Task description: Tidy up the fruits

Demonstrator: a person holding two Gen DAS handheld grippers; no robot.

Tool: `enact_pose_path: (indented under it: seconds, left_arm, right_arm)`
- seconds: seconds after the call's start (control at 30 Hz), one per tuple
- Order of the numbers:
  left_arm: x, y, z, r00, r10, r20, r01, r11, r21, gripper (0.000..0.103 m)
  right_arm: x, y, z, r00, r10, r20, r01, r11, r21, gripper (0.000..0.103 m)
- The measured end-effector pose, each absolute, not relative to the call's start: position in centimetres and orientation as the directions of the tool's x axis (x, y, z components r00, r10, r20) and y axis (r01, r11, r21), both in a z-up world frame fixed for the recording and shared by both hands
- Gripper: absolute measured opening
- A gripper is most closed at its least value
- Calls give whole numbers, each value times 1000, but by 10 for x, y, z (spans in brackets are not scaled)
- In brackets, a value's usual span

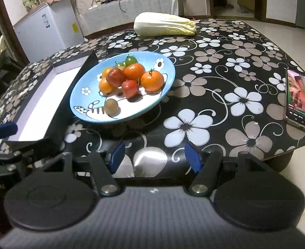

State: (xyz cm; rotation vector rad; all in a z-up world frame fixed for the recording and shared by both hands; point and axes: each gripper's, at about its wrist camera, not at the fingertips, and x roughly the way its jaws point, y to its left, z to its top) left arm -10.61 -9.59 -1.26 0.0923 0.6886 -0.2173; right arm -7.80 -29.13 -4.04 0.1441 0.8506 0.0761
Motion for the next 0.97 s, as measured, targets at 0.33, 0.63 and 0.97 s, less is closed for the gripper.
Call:
enact_pose_path:
  seconds: [0.33,0.63,0.97]
  left_arm:
    - [-106,-97,-14,751,-165,-640,230,973,19,102]
    - [-106,-97,-14,750,-167,-640,232,972,19,102]
    - [-111,-99,-16,769,-155,-620,234,971,47,101]
  right_arm:
    - [-75,-287,-44,639,123,-759,-24,990,140,66]
    - [-75,-286,-44,636,125,-762,-26,990,140,66]
    - [-75,-285,-45,635,123,-763,-26,990,138,66]
